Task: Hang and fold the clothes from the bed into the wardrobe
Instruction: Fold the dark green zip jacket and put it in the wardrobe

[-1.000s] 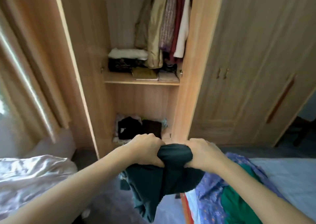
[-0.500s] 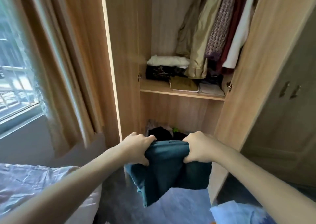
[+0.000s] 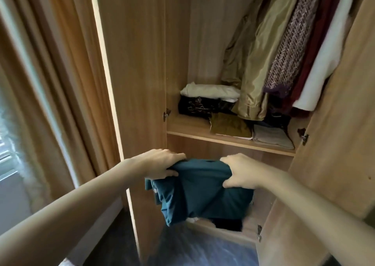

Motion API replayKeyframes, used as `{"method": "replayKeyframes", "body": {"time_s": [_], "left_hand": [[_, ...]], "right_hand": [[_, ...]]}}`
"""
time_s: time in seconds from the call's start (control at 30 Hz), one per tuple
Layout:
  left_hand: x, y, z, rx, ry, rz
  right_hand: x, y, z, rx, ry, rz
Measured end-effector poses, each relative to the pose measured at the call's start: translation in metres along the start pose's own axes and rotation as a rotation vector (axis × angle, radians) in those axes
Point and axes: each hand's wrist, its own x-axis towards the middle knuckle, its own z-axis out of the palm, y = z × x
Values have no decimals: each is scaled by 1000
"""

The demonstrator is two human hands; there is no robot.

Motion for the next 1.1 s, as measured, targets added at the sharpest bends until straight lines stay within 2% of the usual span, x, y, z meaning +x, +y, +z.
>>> {"method": "replayKeyframes", "body": {"time_s": [0.4,0.53,0.77,1.1], "left_hand": [[173,-147,4,-215,-153,15],[247,-200,-7,-216,-160,36],[354,-271,0,-184,-240,67],[480,-336,16,-268,-394,71]], "right_hand": [[192,81,-39,143,-117,41],[258,109,-53,182,-85,87],[350,158,-33,322,-80,164],[473,244,-24,265,-147,159]]}}
